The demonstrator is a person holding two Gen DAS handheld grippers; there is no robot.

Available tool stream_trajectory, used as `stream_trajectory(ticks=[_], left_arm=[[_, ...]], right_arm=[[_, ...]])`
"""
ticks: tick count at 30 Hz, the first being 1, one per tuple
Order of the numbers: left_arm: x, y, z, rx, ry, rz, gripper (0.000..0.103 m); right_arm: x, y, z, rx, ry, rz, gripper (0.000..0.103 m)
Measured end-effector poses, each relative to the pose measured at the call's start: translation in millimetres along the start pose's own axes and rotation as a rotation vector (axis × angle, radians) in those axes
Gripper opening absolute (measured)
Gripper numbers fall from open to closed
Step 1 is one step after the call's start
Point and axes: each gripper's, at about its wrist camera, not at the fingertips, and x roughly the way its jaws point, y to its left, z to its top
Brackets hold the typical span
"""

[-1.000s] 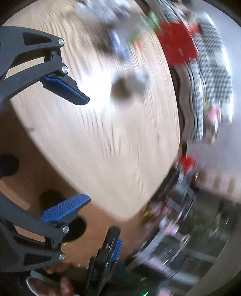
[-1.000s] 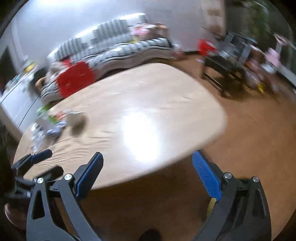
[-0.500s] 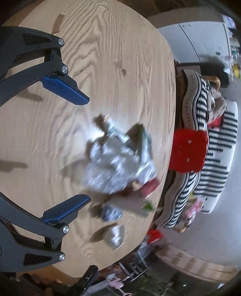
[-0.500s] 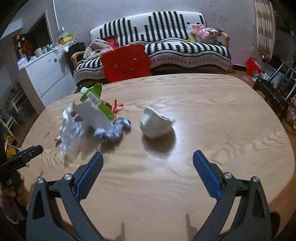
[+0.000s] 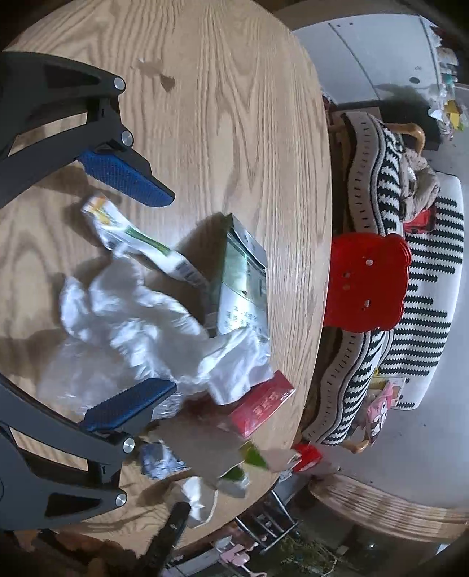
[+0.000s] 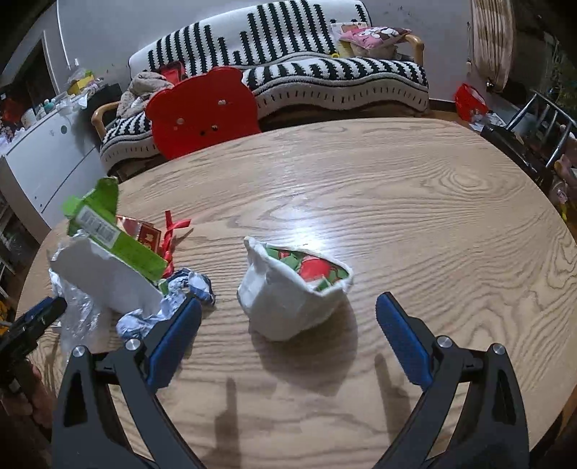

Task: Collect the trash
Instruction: 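Move both open tools back over the table trash pile, then grasp the white plastic sheet with the left tool while the right tool grasps the white printed paper cup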

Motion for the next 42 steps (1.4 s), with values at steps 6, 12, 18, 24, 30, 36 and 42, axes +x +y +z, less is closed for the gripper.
stream_trajectory(ticks=[6,12,18,24,30,36,42], left_arm=[[12,-8,-1,0.026,0.037,-0.031,0.041],[-4,-10,0,0.02,0.015,-0.03,0.02],[-38,-13,0,0.042,-0.025,0.001,0.02],[-67,-34,-6,0.056,-0.031,0.018,0.02],[-87,-77,-16,0.11,-0.04,-0.032,0.02],[-92,-159,-36,0.225,-0.034,-0.15,0.02],[-90,-277,-81,0.388,0.03,-0.336,0.02]], right_arm=[[8,10,-2,-0.024,0.031,0.03,0.055],[-13,9,-2,-0.028,-0.023,0.034,0.053],[-48,3,0,-0.033,-0.076,0.035,0.053],[-82,-9,-11,-0.081,-0.095,0.028,0.053],[-121,-44,-34,-0.119,-0.119,-0.014,0.053],[-165,-124,-70,-0.064,-0.136,-0.099,0.053],[-212,-220,-108,0.053,-0.146,-0.228,0.053]])
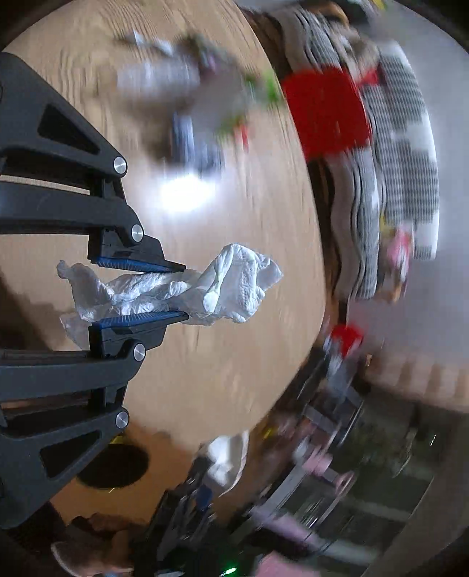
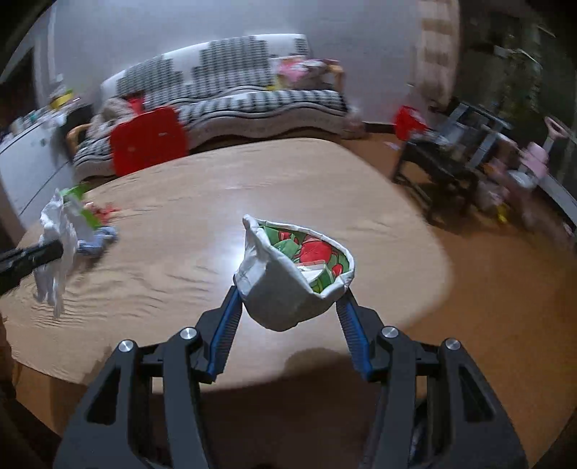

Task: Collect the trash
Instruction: 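Grasp the white plastic sheet with the left tool while the right tool grasps the white printed paper cup, then carry both items over the black bin and open both tools to drop them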

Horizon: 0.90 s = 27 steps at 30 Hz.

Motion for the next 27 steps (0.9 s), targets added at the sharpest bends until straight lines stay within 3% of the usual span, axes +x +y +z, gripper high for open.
stream_trajectory(ticks=[7,10,13,18,27], left_arm=[[51,-165,-23,0.199,0.081,-0.267,0.02],[75,-225,-46,0.257,0.136,-0.377,0.02],[104,-276,-73,0.308,0.195,-0.429,0.02],[148,-327,-102,0.349,0.296,-0.461,0.02],[183,-348,-109,0.34,0.337,-0.47,0.02]], right_arm=[[-39,-119,-49,0.197,0.035,-0.167,0.054],[-46,-162,-88,0.286,0.087,-0.214,0.054],[-39,-194,-124,0.356,0.186,-0.249,0.054],[-25,-232,-156,0.457,0.293,-0.286,0.054],[-22,-236,-149,0.485,0.283,-0.292,0.054]])
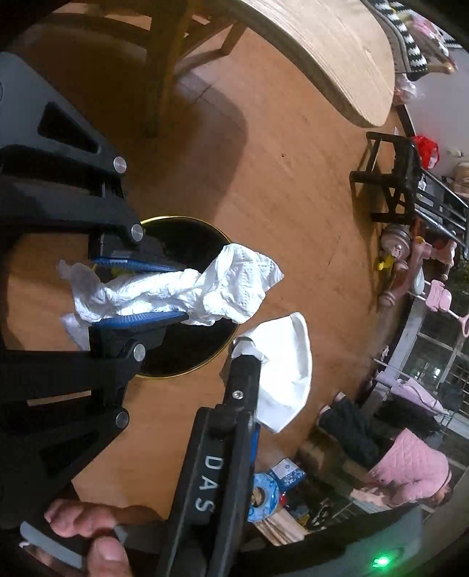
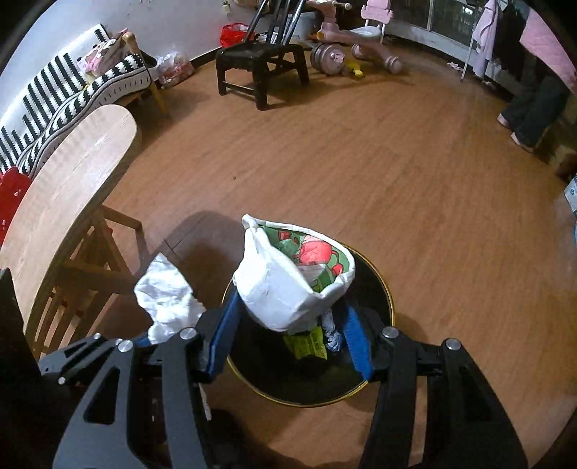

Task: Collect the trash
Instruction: 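Carry both items over the black bin and open both tools to drop them, then move both open tools back over the table trash pile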

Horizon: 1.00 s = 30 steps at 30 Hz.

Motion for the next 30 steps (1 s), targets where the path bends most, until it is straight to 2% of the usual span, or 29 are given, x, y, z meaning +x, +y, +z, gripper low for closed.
stream_trajectory(ticks=[7,10,11,12,13,14,19,22,25,30], left_arm=[[2,3,2,-0.008,0.007,-0.014,0.02],[7,3,4,-0.015,0.014,-0.021,0.022],[9,2,4,-0.009,0.021,-0.02,0.025],[12,2,3,-0.005,0.027,-0.019,0.042],[14,1,3,0.001,0.032,-0.014,0.064],[14,0,2,0.004,0.027,-0.007,0.07],[5,3,2,0.011,0.015,0.014,0.072],[-23,17,3,-0.013,-0.02,0.037,0.078],[-65,40,3,-0.056,-0.068,0.08,0.081],[-161,97,-2,-0.15,-0.173,0.223,0.086]], right_arm=[[1,-6,3,0.018,0.005,-0.011,0.055],[-1,-6,3,0.039,-0.004,-0.02,0.06],[-2,-6,0,0.045,-0.007,-0.022,0.072],[-3,-6,1,0.05,-0.013,-0.026,0.081],[-4,-6,1,0.051,-0.02,-0.027,0.082],[-5,-4,1,0.048,-0.025,-0.03,0.082],[-11,6,6,0.045,-0.045,0.01,0.082],[-20,27,8,-0.001,-0.076,0.017,0.083],[-37,63,10,-0.079,-0.126,0.047,0.083],[-60,134,16,-0.198,-0.185,0.124,0.083]])
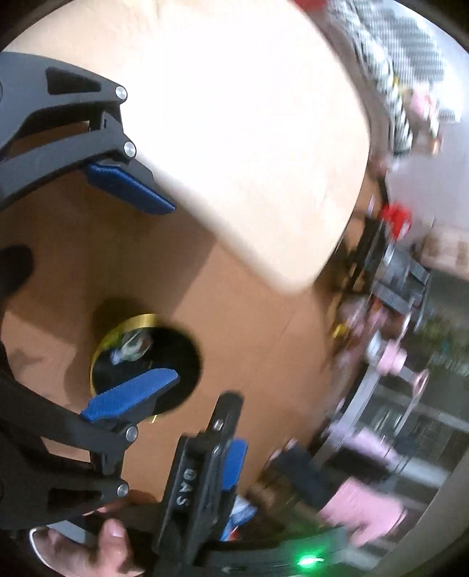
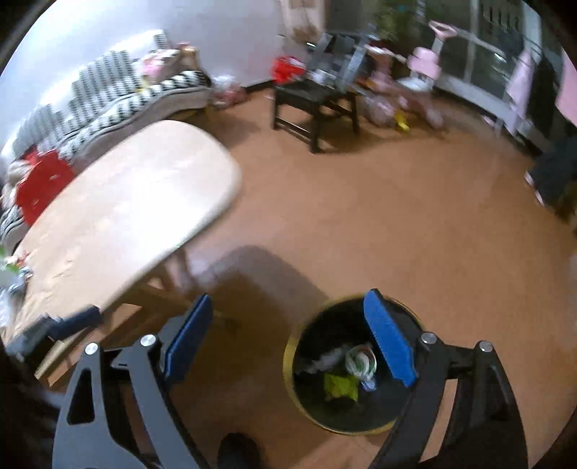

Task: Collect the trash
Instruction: 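Move both open tools back over the table trash pile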

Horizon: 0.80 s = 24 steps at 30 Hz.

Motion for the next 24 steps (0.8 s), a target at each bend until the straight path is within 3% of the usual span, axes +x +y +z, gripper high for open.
stream_trajectory(ticks=[6,13,18,24], left_arm=[[-92,112,-6,-0.151,-0.105,0.201,0.089],[-194,235,-54,-0.287,-0.189,0.464,0.091],[-245,311,-93,-0.435,-0.213,0.528,0.091],[-273,363,-132,-0.495,-0.208,0.592,0.091]], right_arm=[[-10,114,30,-0.148,-0.049,0.145,0.084],[-26,279,27,-0.372,-0.053,0.361,0.085],[-30,369,16,-0.477,-0.044,0.475,0.085],[-10,440,0,-0.525,0.001,0.541,0.085]])
